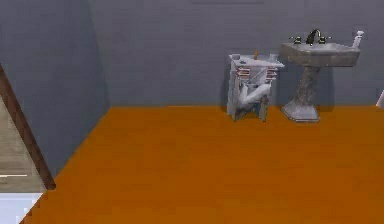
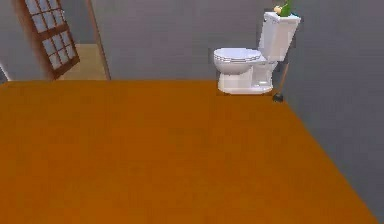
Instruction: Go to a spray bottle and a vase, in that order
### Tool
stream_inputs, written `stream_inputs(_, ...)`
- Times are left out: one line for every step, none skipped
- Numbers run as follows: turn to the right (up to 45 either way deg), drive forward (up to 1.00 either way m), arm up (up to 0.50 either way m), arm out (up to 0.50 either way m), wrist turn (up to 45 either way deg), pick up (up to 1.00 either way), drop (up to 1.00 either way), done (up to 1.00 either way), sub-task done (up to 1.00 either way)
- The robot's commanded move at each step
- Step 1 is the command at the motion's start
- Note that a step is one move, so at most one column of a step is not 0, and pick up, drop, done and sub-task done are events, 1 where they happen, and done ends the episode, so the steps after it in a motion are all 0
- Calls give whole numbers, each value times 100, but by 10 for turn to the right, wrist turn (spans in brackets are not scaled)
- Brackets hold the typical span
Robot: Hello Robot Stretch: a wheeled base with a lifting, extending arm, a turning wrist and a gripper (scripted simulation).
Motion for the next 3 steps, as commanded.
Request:
stream_inputs(0, 10, 0, 0, 0, 0, 0, 0, 0)
stream_inputs(-450, 0, 0, 0, 0, 0, 0, 0, 0)
stream_inputs(-420, 0, 0, 0, 0, 0, 0, 0, 0)
